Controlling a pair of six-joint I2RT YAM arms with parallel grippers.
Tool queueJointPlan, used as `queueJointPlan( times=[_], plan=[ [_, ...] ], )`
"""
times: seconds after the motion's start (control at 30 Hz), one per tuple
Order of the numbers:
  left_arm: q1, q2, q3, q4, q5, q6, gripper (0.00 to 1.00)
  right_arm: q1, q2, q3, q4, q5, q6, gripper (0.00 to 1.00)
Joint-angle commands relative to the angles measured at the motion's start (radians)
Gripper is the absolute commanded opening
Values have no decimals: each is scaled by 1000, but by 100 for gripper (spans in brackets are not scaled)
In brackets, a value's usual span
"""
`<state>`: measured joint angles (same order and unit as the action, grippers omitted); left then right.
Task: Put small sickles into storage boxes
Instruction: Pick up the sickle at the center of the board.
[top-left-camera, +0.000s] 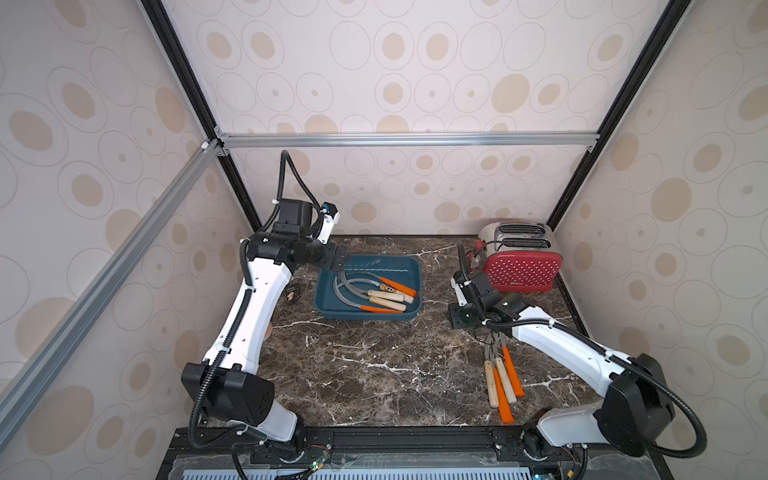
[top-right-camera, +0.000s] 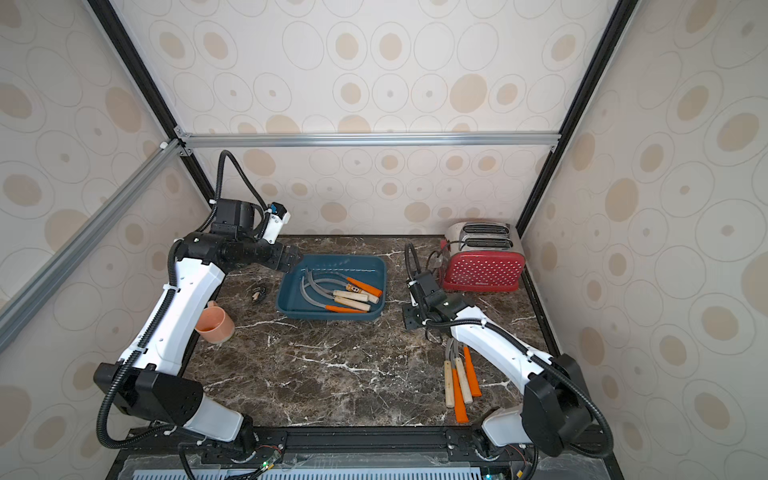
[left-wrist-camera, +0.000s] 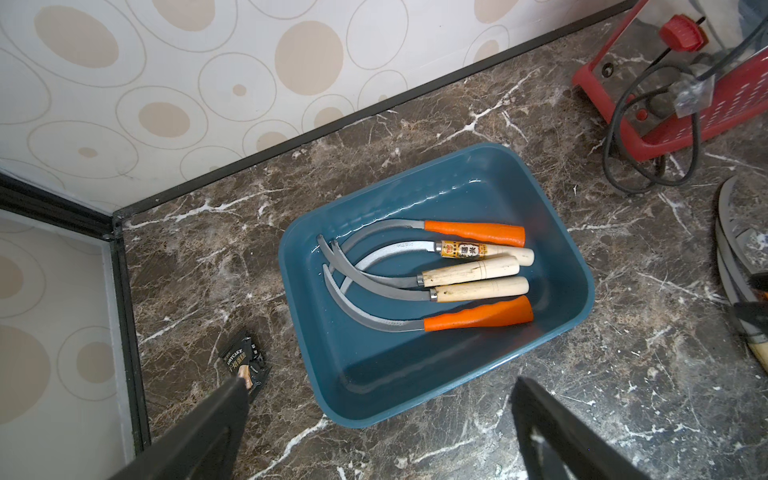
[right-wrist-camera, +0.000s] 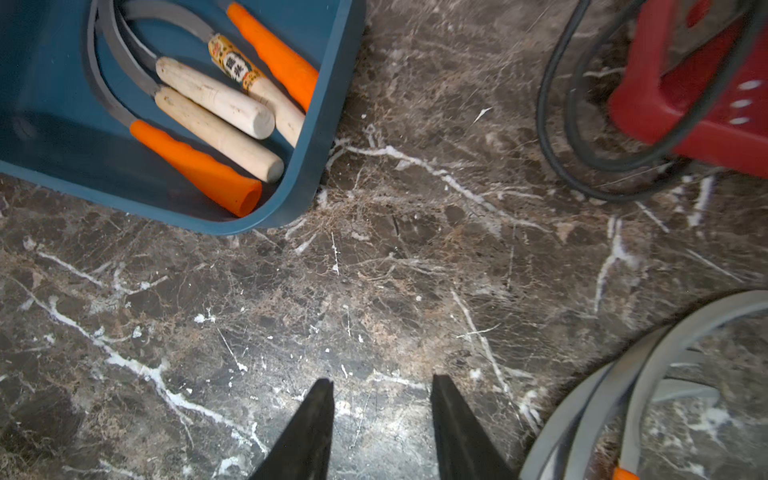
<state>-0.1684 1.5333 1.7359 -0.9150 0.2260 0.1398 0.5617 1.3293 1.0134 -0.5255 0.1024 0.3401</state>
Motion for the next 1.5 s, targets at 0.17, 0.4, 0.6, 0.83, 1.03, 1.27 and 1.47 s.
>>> queueJointPlan(
  times=[0.17,0.4,0.6,0.83,1.03,1.27,1.47],
  plan=[
    [2,41,72,-32,46,13,99,-40,-195,-123,45,112,47,64],
    [-4,63,85,-34,42,26,99,-41,-159,-124,-134,118,146,60],
    [-8,77,92,-35,49,23,99,-42,-188,-170,-246,124,271,60],
    [-9,82,74,-28,53,32,99,-42,-188,-242,-308,65,351,59],
    [-9,85,65,-28,54,46,99,-40,-192,-316,-301,3,429,56],
    [-9,93,62,-25,66,50,99,-40,-166,-318,-304,6,434,54],
    [-8,94,55,-18,72,50,99,-40,-115,-333,-282,19,449,52]
  ],
)
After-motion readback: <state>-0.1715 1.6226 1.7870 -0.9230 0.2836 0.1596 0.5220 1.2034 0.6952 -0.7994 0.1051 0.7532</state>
